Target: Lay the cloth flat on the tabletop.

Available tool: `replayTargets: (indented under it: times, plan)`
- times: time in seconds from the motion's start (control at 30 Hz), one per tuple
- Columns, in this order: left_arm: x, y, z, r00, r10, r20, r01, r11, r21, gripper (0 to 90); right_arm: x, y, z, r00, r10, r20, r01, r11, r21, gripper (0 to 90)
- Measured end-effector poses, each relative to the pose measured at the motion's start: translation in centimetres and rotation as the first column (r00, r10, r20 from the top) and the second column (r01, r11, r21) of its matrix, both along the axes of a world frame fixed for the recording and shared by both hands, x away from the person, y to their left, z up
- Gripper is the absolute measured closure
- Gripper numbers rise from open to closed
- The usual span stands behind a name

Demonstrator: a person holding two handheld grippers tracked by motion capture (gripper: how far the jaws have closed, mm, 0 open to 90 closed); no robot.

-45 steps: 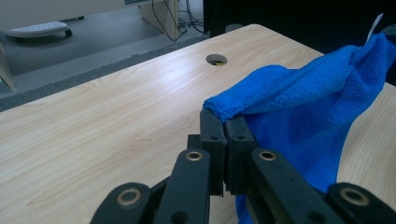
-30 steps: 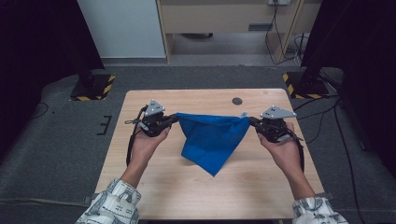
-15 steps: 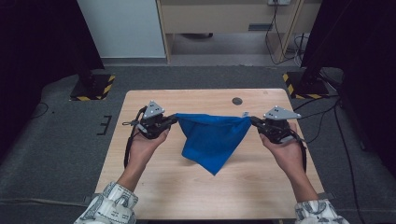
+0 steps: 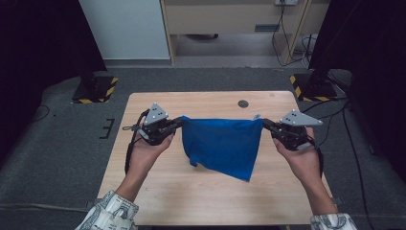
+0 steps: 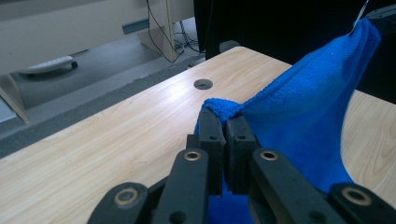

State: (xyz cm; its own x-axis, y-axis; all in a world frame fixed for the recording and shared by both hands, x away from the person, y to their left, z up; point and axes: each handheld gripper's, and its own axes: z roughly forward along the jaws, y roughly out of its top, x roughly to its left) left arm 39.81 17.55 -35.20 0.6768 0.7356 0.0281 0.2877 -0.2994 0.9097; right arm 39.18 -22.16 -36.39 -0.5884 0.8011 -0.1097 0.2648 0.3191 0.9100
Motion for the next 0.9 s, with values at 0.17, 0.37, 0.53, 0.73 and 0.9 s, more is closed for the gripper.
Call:
replayTargets:
  times: [0.17, 0.37, 0.53, 0.73, 0.9]
  plan:
    - [-0.3, 0.0, 0.2, 1.0000, -0.008, 0.005, 0.008, 1.0000, -0.004, 87.0, 0.0, -0.2, 0.1, 1.0000, -0.005, 0.002, 0.005, 1.000, 0.005, 88.8]
    - [-1.7, 0.1, 1.1, 0.9996, -0.022, 0.017, 0.022, 0.9997, -0.002, 86.4, -1.1, -0.6, 0.8, 0.9996, 0.000, 0.028, -0.001, 0.999, 0.036, 88.8]
    - [-4.1, 0.3, 1.8, 0.9994, -0.026, 0.025, 0.026, 0.9997, 0.005, 86.5, -3.3, -1.1, 1.7, 0.9983, 0.018, 0.056, -0.021, 0.998, 0.056, 88.8]
    - [-6.5, 0.2, 3.1, 0.9976, -0.042, 0.055, 0.043, 0.9988, -0.024, 86.7, -5.7, -1.6, 2.5, 0.9956, 0.036, 0.087, -0.042, 0.997, 0.062, 88.7]
    - [-9.3, -0.4, 4.7, 0.9925, -0.072, 0.098, 0.074, 0.9972, -0.011, 86.6, -7.2, -2.2, 3.8, 0.9937, 0.039, 0.105, -0.047, 0.996, 0.074, 88.7]
